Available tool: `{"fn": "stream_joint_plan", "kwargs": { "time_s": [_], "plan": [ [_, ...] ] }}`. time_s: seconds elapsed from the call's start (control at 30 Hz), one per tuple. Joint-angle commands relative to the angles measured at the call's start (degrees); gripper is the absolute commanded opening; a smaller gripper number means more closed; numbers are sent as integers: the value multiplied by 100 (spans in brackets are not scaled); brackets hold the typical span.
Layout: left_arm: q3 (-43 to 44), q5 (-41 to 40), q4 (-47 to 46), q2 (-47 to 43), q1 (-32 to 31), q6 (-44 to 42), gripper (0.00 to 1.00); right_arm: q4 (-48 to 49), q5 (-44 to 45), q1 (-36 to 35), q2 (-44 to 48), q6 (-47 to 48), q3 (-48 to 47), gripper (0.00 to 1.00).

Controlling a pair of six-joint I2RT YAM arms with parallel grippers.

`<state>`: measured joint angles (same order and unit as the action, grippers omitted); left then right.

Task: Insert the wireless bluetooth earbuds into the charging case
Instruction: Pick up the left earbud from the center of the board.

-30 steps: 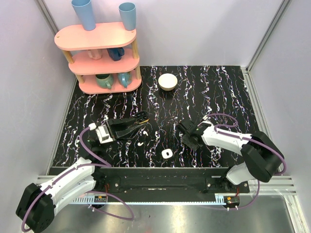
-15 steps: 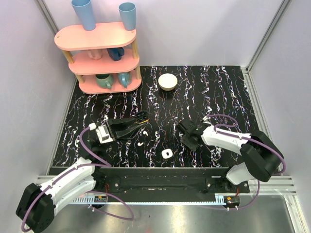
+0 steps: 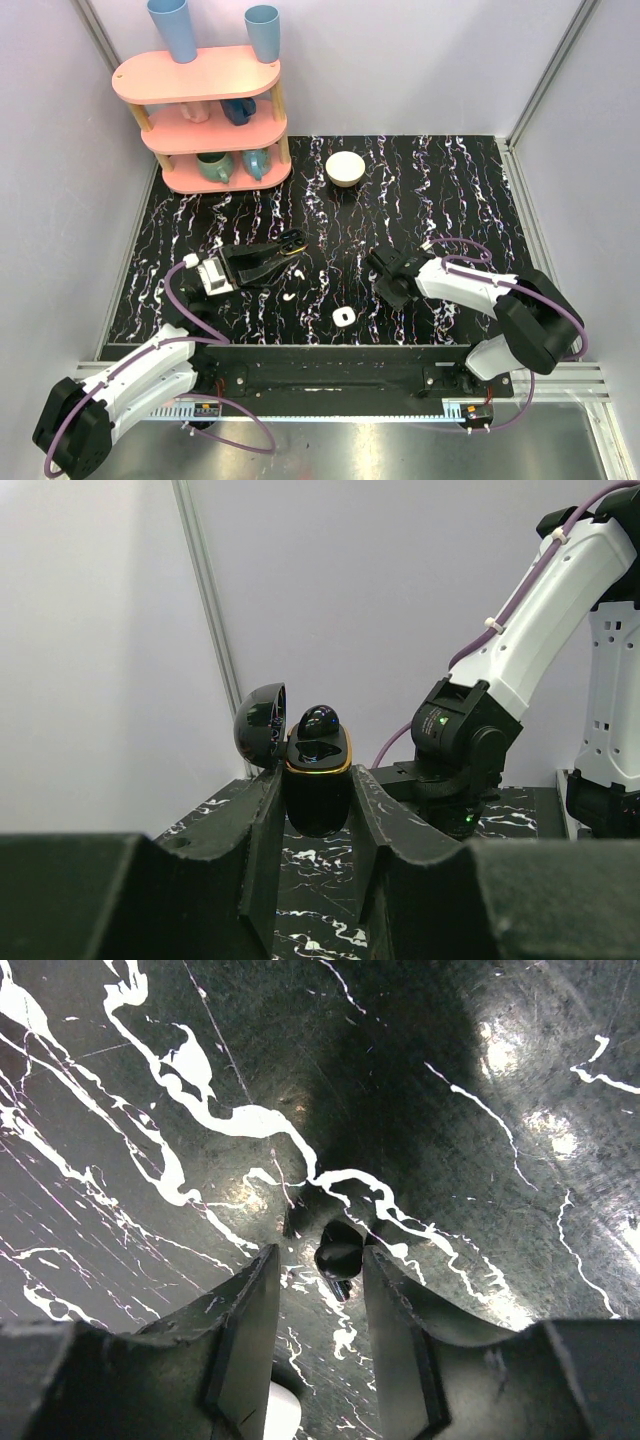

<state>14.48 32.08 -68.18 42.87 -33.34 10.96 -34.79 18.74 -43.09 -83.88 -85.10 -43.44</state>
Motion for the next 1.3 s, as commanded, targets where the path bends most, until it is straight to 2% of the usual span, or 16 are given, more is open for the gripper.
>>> {"fn": "stream_joint_plan", "kwargs": {
  "time_s": [0.0,0.1,1.07,1.27],
  "plan": [
    [29,-96,-231,-25,-23,-59,0,-55,42,55,-6,-130,-15,46],
    [29,-87,-248,-24,-23,-50,0,-63,33,55,-32,-94,-42,42],
    [11,-96,-248,-24,-23,-59,0,-55,-20,64,-182,-33,11,32],
    [20,-87,-248,-16,-23,-59,0,-55,68,64,-138,134,-33,20]
  ]
}}
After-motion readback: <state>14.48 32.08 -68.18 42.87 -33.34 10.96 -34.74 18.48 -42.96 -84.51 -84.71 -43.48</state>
